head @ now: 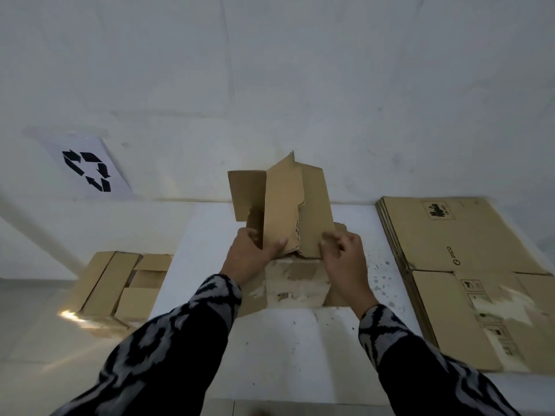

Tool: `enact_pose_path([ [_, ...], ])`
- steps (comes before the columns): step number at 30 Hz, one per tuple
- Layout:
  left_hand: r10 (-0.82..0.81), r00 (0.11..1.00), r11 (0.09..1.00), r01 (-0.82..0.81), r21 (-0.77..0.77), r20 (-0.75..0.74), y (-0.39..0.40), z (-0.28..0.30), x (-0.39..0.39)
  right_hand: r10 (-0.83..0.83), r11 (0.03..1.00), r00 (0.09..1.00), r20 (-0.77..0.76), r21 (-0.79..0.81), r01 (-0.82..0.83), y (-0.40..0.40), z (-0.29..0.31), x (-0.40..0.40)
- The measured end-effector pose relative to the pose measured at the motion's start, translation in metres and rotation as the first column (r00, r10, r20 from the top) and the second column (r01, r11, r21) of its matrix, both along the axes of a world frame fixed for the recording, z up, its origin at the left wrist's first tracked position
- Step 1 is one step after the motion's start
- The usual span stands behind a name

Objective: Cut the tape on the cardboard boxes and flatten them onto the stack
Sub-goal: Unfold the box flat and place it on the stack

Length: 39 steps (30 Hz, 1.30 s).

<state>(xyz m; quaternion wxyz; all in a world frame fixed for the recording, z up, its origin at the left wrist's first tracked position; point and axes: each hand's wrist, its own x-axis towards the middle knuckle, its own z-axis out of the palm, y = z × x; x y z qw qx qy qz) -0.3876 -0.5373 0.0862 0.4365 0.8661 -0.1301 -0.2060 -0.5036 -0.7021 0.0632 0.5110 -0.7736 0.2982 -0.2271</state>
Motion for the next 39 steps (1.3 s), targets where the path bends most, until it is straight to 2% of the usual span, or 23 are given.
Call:
enact_pose_path([
  [2,-0.082,0.986,0.991,0.096,0.091,-0.143,0.005,0.001,0.009,0.012,0.981,0.997,-0.071,0.193,0.002,-0.018,-0.001,0.003],
  [5,-0.19,0.966,0.963,0.219,0.158,-0.175,0.01,-0.002,0.018,0.26,0.902,0.958,-0.122,0.384,-0.196,-0.042,-0.007,0.01],
  [8,-0.156,0.987,0.968,0.161,0.194,-0.043,0.008,-0.002,0.016,0.392,0.851,0.916,-0.09,0.413,-0.324,-0.049,-0.006,0.022],
  [10,-0.144,0.989,0.967,0.145,0.211,-0.021,0.007,-0.006,0.012,0.434,0.829,0.898,-0.07,0.422,-0.368,-0.049,-0.005,0.028],
  [20,-0.118,0.991,0.965,0.099,0.243,0.065,0.007,-0.014,0.003,0.5,0.735,0.863,-0.069,0.561,-0.381,-0.06,-0.005,0.043],
  [22,-0.135,0.971,0.965,0.083,0.25,0.199,0.005,-0.017,0.002,0.521,0.724,0.848,-0.093,0.574,-0.382,-0.06,-0.001,0.047],
  [23,-0.175,0.929,0.967,0.1,0.233,0.326,0.003,-0.02,0.003,0.518,0.724,0.85,-0.102,0.581,-0.372,-0.059,0.0,0.048],
  [25,-0.368,0.76,0.927,0.254,0.276,0.535,-0.002,-0.023,0.004,0.501,0.73,0.861,-0.093,0.579,-0.363,-0.058,-0.003,0.05],
  [26,-0.469,0.686,0.882,0.324,0.342,0.557,-0.004,-0.024,0.005,0.495,0.728,0.866,-0.07,0.578,-0.369,-0.057,-0.005,0.052],
  [27,-0.537,0.654,0.84,0.359,0.406,0.533,-0.005,-0.022,0.006,0.474,0.722,0.88,-0.033,0.586,-0.367,-0.054,-0.007,0.053],
  [30,-0.6,0.636,0.787,0.358,0.503,0.486,-0.007,-0.018,0.009,0.283,0.672,0.95,0.135,0.679,-0.297,-0.053,-0.014,0.058],
  [32,-0.642,0.6,0.743,0.33,0.583,0.477,-0.01,-0.014,0.011,0.22,0.669,0.96,0.175,0.689,-0.278,-0.056,-0.016,0.06],
  [34,-0.661,0.608,0.714,0.329,0.617,0.44,-0.012,-0.012,0.012,0.221,0.749,0.969,0.113,0.617,-0.243,-0.062,-0.017,0.061],
  [36,-0.651,0.615,0.723,0.326,0.609,0.444,-0.013,-0.016,0.013,0.172,0.844,0.984,0.043,0.509,-0.17,-0.071,-0.018,0.057],
  [39,-0.627,0.651,0.742,0.333,0.581,0.428,-0.014,-0.017,0.013,0.07,0.919,0.997,-0.035,0.39,-0.051,-0.089,-0.016,0.032],
])
